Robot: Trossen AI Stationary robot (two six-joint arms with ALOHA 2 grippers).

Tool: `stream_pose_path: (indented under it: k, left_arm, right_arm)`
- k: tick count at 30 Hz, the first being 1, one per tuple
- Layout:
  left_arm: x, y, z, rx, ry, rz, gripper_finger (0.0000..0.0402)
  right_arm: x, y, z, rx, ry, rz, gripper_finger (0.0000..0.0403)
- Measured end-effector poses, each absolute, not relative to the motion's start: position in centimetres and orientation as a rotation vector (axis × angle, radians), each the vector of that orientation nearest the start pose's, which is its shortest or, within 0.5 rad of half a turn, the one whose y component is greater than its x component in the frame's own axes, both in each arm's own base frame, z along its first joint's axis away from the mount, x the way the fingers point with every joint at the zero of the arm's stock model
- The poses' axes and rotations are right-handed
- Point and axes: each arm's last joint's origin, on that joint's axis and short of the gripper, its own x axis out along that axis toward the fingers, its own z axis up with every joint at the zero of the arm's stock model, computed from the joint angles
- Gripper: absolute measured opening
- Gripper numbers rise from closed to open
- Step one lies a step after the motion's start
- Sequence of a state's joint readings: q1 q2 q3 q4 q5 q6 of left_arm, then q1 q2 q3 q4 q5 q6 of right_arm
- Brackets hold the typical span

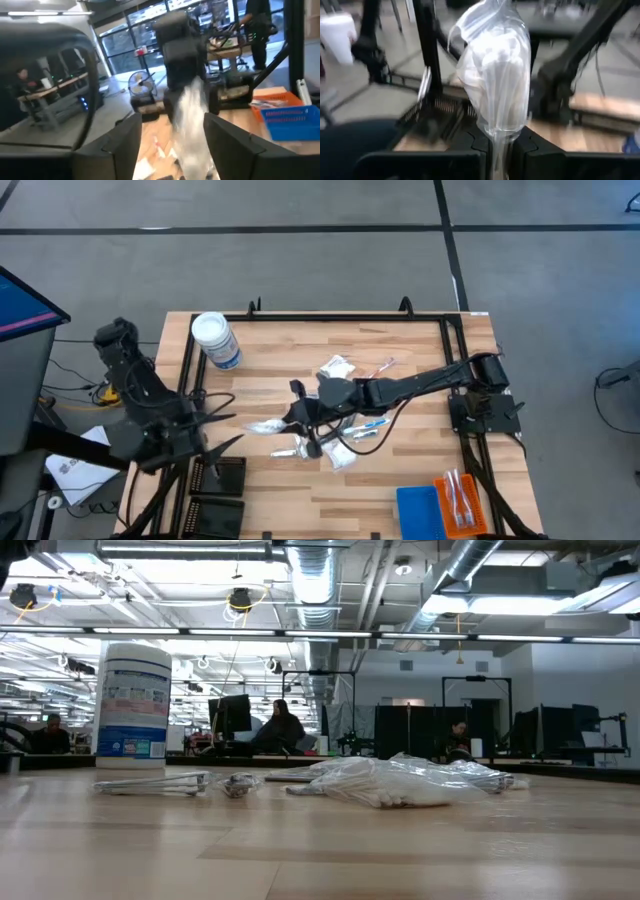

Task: Pick & Place Travel size toiletries
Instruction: Put the vanity pack into the bottom black bin

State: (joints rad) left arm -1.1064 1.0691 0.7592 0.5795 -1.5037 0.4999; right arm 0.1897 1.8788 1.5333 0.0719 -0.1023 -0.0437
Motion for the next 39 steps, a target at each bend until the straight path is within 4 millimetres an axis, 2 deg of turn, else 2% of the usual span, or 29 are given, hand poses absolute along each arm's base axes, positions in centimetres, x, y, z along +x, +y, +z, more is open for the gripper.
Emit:
stream_pose_path:
  k: [3, 7, 13, 15, 18, 22, 24, 25, 27, 29, 32, 35, 39]
  left_arm:
    - [11.5, -18.2, 35.6, 0.172, 0.012, 0.371, 0.0213]
    - [11.4, -19.0, 37.4, 0.133, 0.004, 0.358, 0.0203]
    - [12.0, -20.9, 37.9, 0.136, 0.006, 0.351, 0.0174]
    - [12.6, -21.8, 37.3, 0.163, 0.000, 0.330, 0.0164]
    - [14.3, -23.3, 35.1, 0.193, -0.012, 0.280, 0.0153]
    - [16.3, -24.3, 32.5, 0.040, -0.007, 0.390, 0.0142]
    - [16.9, -24.8, 31.5, 0.017, -0.012, 0.345, 0.0136]
    - [17.1, -25.0, 31.8, 0.026, -0.018, 0.290, 0.0133]
    - [17.1, -25.2, 33.9, 0.018, -0.052, 0.193, 0.0126]
    - [16.6, -25.3, 36.3, 0.063, -0.064, 0.168, 0.0123]
    - [15.5, -25.2, 39.9, 0.180, -0.017, 0.268, 0.0124]
    - [14.5, -24.6, 43.5, 0.189, 0.016, 0.369, 0.0130]
    - [14.2, -24.2, 45.2, 0.207, 0.035, 0.406, 0.0130]
  right_arm:
    - [43.4, 9.2, 29.2, -0.074, 0.352, 0.247, 0.0021]
    - [43.0, 10.6, 29.1, -0.107, 0.361, 0.184, 0.0024]
    - [42.4, 13.1, 29.5, -0.148, 0.309, 0.182, 0.0021]
    - [42.3, 13.6, 29.6, -0.149, 0.301, 0.193, 0.0022]
    - [42.3, 13.7, 29.5, -0.144, 0.308, 0.186, 0.0024]
    - [42.3, 13.3, 29.3, -0.148, 0.331, 0.154, 0.0022]
    - [42.4, 12.9, 29.3, -0.135, 0.333, 0.144, 0.0022]
    - [42.4, 12.8, 29.3, -0.131, 0.334, 0.141, 0.0023]
    - [42.5, 12.7, 29.3, -0.124, 0.336, 0.136, 0.0027]
    - [42.5, 12.6, 29.1, -0.124, 0.336, 0.136, 0.0028]
    - [42.3, 12.6, 28.5, -0.123, 0.359, 0.136, 0.0024]
    - [42.4, 12.5, 28.4, -0.119, 0.361, 0.132, 0.0021]
    - [42.5, 12.0, 28.3, -0.111, 0.368, 0.120, 0.0029]
